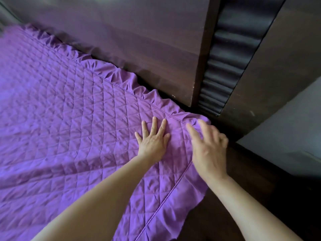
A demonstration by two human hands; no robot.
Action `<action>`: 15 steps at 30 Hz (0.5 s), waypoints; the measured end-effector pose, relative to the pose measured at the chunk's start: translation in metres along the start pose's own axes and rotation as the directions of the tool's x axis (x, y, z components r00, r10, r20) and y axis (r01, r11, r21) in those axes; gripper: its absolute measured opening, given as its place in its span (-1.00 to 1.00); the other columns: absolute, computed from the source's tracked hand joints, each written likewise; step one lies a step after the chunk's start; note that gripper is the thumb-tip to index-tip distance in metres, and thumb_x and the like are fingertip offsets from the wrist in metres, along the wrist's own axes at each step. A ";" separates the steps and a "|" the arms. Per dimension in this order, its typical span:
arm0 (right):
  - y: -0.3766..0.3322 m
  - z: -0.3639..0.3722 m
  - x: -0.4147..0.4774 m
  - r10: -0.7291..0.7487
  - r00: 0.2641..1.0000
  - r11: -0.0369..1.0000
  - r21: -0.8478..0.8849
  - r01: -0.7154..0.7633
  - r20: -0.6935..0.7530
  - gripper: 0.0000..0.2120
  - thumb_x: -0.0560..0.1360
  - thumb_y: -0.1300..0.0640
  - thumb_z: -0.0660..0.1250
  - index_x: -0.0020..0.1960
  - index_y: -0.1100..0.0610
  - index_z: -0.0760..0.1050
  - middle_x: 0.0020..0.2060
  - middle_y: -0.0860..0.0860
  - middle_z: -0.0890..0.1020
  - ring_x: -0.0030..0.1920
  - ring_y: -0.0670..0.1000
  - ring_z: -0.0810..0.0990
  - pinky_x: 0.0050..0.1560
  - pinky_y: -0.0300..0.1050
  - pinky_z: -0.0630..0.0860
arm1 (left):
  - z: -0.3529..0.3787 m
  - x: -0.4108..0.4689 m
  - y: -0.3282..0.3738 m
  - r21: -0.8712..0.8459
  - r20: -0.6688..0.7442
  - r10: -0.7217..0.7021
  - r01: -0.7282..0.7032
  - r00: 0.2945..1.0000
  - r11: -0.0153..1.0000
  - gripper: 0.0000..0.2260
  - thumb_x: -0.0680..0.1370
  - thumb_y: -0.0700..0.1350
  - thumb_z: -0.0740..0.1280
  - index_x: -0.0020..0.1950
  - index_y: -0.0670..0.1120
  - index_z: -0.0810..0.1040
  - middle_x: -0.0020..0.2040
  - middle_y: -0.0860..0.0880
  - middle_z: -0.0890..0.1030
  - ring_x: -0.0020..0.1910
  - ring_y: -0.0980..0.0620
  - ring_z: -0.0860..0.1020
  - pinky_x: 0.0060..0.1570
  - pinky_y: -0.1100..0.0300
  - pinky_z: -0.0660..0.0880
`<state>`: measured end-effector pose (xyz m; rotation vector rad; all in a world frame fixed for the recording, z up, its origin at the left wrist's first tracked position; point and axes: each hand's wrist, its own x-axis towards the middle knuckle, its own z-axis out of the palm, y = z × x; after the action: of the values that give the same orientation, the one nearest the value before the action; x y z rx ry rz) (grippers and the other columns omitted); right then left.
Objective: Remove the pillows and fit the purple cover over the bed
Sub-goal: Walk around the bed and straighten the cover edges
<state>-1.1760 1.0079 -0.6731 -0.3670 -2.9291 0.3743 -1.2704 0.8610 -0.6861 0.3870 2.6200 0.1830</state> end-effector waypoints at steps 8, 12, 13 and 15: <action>-0.004 0.013 -0.023 0.000 0.983 0.975 -0.220 0.041 0.184 -0.53 0.54 -0.04 0.19 0.42 0.05 0.34 0.43 0.06 0.34 0.47 0.21 0.14 0.35 0.37 -0.10 | 0.003 -0.070 -0.066 -0.090 -0.129 0.284 -0.297 0.950 0.951 -0.52 0.65 0.00 0.02 0.51 0.11 -0.12 0.53 0.12 -0.12 0.51 0.04 -0.21 0.47 0.01 -0.15; -0.053 0.006 -0.058 -0.238 0.951 0.945 -0.177 0.273 0.198 -0.54 0.51 -0.06 0.07 0.33 0.05 0.45 0.35 0.11 0.44 0.42 0.21 0.21 0.36 0.37 -0.12 | 0.030 -0.141 -0.149 -0.051 -0.190 0.236 -0.250 0.953 0.967 -0.52 0.57 0.02 0.05 0.48 -0.03 0.13 0.49 0.01 0.14 0.48 -0.15 0.11 0.36 -0.16 0.16; -0.066 0.006 -0.068 -0.284 0.933 0.933 -0.161 0.322 0.219 -0.54 0.49 -0.07 0.07 0.30 0.03 0.48 0.33 0.10 0.47 0.40 0.19 0.23 0.36 0.36 -0.11 | 0.036 -0.154 -0.166 -0.035 -0.201 0.209 -0.220 0.957 0.975 -0.56 0.55 0.02 0.07 0.42 -0.03 0.20 0.47 -0.03 0.24 0.44 -0.22 0.20 0.29 -0.23 0.26; -0.093 0.008 -0.092 -0.368 0.894 0.905 -0.123 0.408 0.256 -0.62 0.45 -0.06 0.26 0.23 0.00 0.53 0.28 0.09 0.52 0.38 0.19 0.31 0.33 0.37 -0.03 | 0.045 -0.184 -0.193 -0.072 -0.156 0.107 -0.119 0.982 0.990 -0.66 0.55 0.01 0.15 0.31 0.01 0.23 0.48 -0.06 0.26 0.45 -0.26 0.19 0.27 -0.30 0.29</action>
<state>-1.1099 0.8949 -0.6678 0.2678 -3.1631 0.1070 -1.1394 0.6244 -0.6822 0.5125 2.7304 0.3692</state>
